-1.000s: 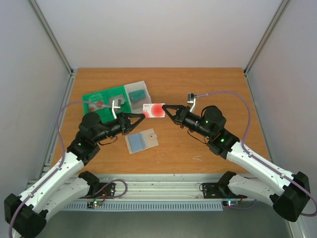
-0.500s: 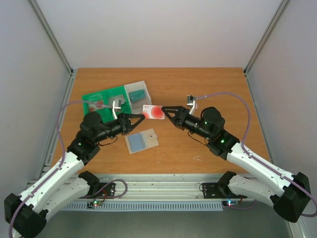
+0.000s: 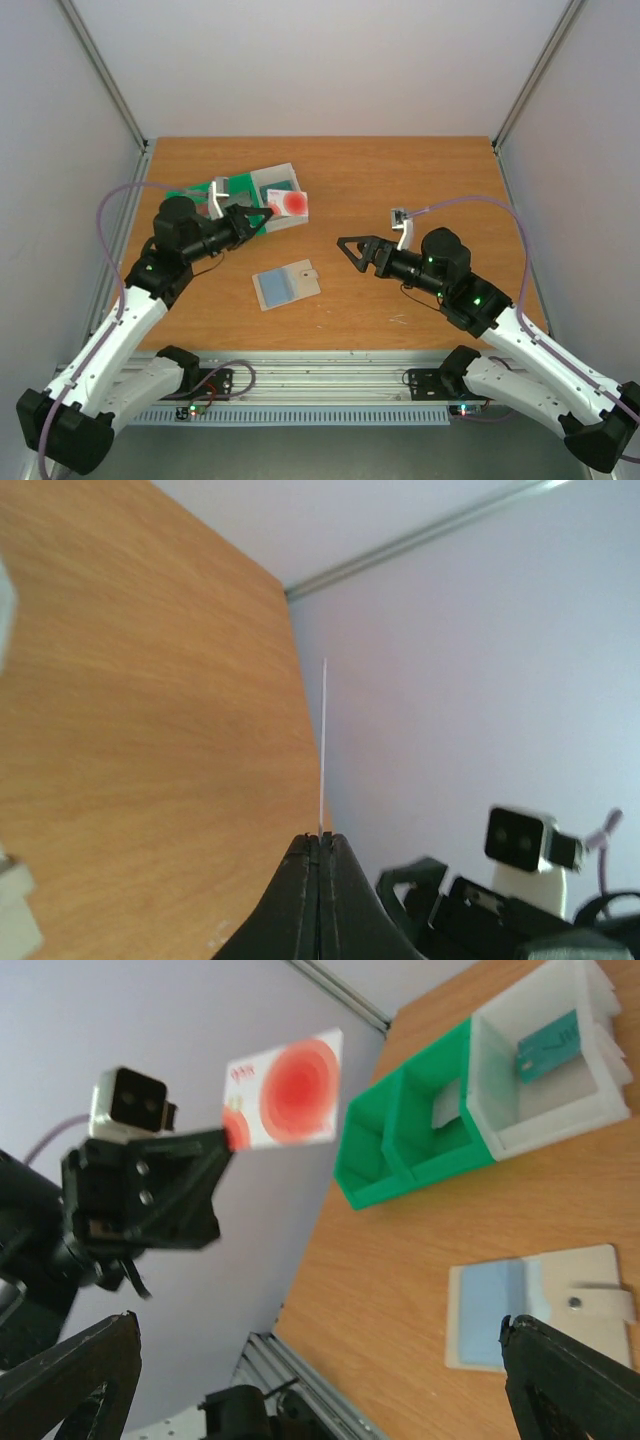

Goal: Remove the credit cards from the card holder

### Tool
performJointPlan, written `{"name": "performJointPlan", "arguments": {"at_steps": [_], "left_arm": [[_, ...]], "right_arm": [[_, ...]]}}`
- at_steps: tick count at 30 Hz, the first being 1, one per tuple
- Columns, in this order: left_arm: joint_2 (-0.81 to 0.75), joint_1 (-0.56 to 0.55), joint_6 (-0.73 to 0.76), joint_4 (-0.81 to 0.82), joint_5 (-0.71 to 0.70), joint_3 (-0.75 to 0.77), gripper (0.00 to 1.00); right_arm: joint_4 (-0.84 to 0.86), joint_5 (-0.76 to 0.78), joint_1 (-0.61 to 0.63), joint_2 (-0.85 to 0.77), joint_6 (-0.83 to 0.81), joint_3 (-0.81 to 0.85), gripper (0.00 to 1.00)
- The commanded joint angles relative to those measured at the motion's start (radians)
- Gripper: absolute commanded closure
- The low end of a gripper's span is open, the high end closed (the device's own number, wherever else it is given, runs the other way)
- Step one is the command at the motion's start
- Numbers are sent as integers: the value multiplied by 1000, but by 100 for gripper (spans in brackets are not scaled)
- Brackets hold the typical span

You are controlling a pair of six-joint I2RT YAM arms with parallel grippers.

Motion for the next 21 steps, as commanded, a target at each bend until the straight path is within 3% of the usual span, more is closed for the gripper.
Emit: {"name": "performJointPlan", "arguments": {"at_steps": [1, 14, 21], "left_arm": [[29, 116, 90, -62, 48, 54, 100], [284, 595, 224, -125, 240, 87, 100], [468, 772, 328, -164, 189, 105, 100]], "right_arm": [[-108, 25, -1, -27, -92, 16, 1], [-160, -3, -1, -24, -135, 30, 1], [-156, -8, -1, 0, -137, 20, 1]]}}
